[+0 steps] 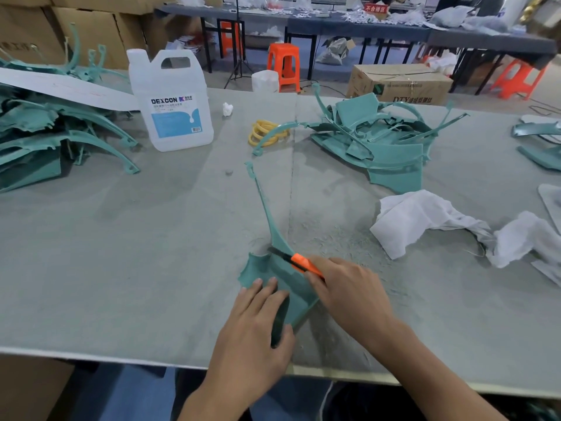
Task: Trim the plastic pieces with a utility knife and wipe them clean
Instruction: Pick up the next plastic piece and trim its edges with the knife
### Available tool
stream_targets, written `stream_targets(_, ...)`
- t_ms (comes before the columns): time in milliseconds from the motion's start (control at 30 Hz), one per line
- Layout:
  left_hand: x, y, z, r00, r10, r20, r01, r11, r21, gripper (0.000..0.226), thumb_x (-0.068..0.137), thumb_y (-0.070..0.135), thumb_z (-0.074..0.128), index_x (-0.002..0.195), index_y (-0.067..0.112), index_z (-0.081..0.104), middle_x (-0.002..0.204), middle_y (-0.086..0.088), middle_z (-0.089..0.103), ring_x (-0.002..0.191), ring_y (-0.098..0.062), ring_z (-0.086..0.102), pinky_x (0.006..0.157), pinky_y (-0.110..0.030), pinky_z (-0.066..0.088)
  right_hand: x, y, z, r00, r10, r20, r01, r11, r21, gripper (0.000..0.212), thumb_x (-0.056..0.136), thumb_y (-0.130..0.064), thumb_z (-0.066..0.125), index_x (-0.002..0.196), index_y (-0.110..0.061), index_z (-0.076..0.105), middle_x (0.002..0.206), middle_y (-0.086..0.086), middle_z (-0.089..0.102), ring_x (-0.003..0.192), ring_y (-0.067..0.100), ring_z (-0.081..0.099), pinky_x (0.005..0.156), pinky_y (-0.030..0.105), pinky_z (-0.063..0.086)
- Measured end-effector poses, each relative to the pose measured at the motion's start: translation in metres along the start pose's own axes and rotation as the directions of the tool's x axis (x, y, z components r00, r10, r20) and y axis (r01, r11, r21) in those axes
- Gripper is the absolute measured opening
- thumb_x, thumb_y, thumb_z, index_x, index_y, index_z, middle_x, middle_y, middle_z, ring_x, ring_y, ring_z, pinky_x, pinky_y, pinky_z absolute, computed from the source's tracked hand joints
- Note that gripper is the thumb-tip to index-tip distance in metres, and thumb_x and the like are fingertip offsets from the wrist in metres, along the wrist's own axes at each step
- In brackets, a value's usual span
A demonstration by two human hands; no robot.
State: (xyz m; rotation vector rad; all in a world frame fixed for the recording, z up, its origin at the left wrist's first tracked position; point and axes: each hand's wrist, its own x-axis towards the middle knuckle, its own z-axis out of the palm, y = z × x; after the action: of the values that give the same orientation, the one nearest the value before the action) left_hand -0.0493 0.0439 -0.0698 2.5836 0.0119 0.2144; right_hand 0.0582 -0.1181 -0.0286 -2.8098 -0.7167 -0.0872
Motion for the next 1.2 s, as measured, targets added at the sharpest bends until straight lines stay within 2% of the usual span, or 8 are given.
stream_targets(200,0.011,0.006,0.009,0.999,-0.009,-0.052,0.009,1.0,-0.009,0.05,0.09,0.049,0.059,0.133,0.024,0.061,0.152,0.006,0.047,0.146,-0.012,0.033,0.12,-0.024,0.021,-0.001,-0.004,0.001,0.999,0.05,-0.015,-0.05,0.999,0.006,0.032,0.103,-0.052,0.035,0.117,-0.033,0.057,0.099,-0.008,0.062,0.084,0.021,0.064,0.069,0.035,0.048)
stream_targets(267,0.017,0.01,0.013,0.997,0.0,-0.079,0.0,1.0,0.001,0.045,0.089,0.05,0.066,0.124,0.02,0.068,0.142,0.001,0.058,0.138,-0.019,0.047,0.115,-0.036,0.038,-0.004,-0.008,0.0,0.998,0.042,-0.035,-0.042,0.999,0.015,0.033,0.102,-0.053,0.035,0.117,-0.033,0.057,0.098,-0.007,0.061,0.083,0.022,0.064,0.067,0.035,0.046)
stream_targets(333,0.018,0.012,0.015,0.995,0.016,-0.096,-0.014,1.0,0.026,0.043,0.091,0.05,0.063,0.119,0.019,0.071,0.137,-0.002,0.063,0.132,-0.022,0.053,0.111,-0.04,0.044,-0.006,-0.012,-0.003,0.998,0.031,-0.049,-0.029,0.999,0.032,0.03,0.103,-0.052,0.039,0.117,-0.034,0.057,0.097,-0.007,0.061,0.081,0.022,0.064,0.064,0.034,0.043)
stream_targets(633,0.017,0.006,0.014,0.999,0.014,-0.029,-0.013,0.999,0.034,0.062,0.091,0.055,0.033,0.139,0.025,0.059,0.156,0.004,0.043,0.149,-0.016,0.029,0.124,-0.027,0.014,0.002,-0.024,-0.004,1.0,0.009,0.018,-0.009,0.999,0.03,0.032,0.104,-0.051,0.038,0.123,-0.033,0.057,0.105,-0.006,0.062,0.09,0.021,0.065,0.073,0.034,0.048)
stream_targets(767,0.018,0.006,0.014,0.999,0.026,-0.019,-0.026,0.999,0.03,0.059,0.093,0.053,0.038,0.143,0.026,0.056,0.157,0.004,0.041,0.15,-0.015,0.027,0.125,-0.029,0.014,0.005,-0.025,-0.001,1.0,0.002,0.015,-0.002,1.0,0.008,0.032,0.105,-0.05,0.038,0.122,-0.032,0.058,0.105,-0.007,0.063,0.089,0.021,0.066,0.073,0.034,0.049)
stream_targets(867,0.017,0.006,0.014,0.999,0.017,-0.03,-0.016,1.0,0.027,0.055,0.096,0.051,0.043,0.144,0.028,0.054,0.159,0.006,0.037,0.151,-0.011,0.022,0.123,-0.022,0.006,0.01,-0.023,0.0,1.0,0.015,0.008,-0.015,1.0,-0.007,0.031,0.105,-0.05,0.039,0.122,-0.033,0.058,0.103,-0.007,0.062,0.087,0.021,0.065,0.069,0.032,0.045)
stream_targets(1067,0.017,0.006,0.011,0.999,0.042,-0.026,-0.041,0.999,0.029,0.056,0.098,0.054,0.037,0.148,0.03,0.048,0.161,0.008,0.032,0.152,-0.007,0.015,0.116,-0.012,-0.007,0.009,-0.023,0.0,0.999,0.044,0.009,-0.045,0.998,0.045,0.031,0.104,-0.05,0.042,0.122,-0.032,0.06,0.098,-0.007,0.062,0.085,0.019,0.064,0.074,0.033,0.052)
stream_targets(1200,0.014,0.006,0.01,0.998,0.056,-0.025,-0.055,0.998,0.014,0.059,0.097,0.056,0.034,0.149,0.03,0.047,0.162,0.008,0.03,0.153,-0.007,0.013,0.117,-0.013,-0.006,0.01,-0.016,-0.004,0.993,0.12,0.007,-0.12,0.992,0.03,0.027,0.104,-0.047,0.042,0.112,-0.03,0.061,0.1,-0.005,0.064,0.088,0.023,0.065,0.077,0.038,0.052)
